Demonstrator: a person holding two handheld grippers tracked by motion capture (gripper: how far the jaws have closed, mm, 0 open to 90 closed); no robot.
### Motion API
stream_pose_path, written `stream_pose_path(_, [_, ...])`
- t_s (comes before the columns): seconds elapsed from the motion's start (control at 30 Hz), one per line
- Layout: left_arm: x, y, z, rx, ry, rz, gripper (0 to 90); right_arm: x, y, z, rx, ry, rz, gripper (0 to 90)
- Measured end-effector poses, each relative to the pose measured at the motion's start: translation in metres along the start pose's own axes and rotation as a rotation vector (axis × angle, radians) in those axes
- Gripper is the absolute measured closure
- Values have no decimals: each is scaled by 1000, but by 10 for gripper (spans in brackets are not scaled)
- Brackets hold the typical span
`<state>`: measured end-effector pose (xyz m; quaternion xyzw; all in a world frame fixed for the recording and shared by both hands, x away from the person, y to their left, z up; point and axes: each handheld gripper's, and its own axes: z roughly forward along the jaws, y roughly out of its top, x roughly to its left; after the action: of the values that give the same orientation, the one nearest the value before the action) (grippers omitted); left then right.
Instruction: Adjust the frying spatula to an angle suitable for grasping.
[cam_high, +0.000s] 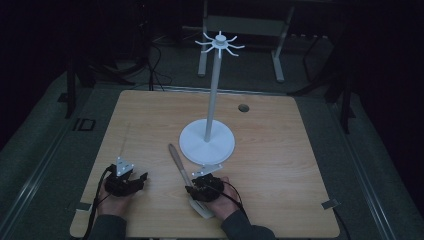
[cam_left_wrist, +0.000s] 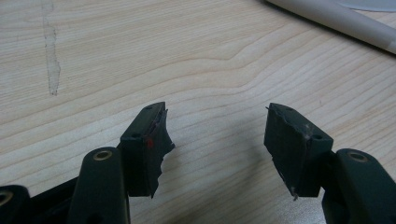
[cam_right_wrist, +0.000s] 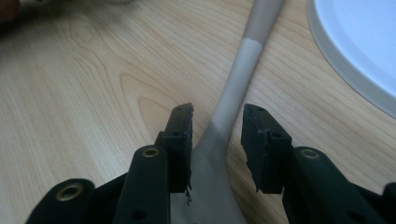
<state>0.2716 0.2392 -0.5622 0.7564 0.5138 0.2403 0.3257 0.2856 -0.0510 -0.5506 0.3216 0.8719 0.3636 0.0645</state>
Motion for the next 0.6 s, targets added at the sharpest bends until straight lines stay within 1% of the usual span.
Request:
stream_pose_path(0.1, [0,0,0,0,1,1,396,1,2,3,25,-8,-29,657])
stream_pose_path(0.23, [0,0,0,0,0,0,396,3,4,5,49,-1,-35,678])
stream_pose_path(0.33, [0,0,0,1,1,1,397,5,5,7,66,-14,-66,684])
stream_pose_path(0.5, [0,0,-1,-1,1,0,397,6,5,4,97,-34,-94,730])
stream_pose_path(0.6, [1,-1,-1,-1,2,-2,396,3,1,-2,111,-50,-112,737])
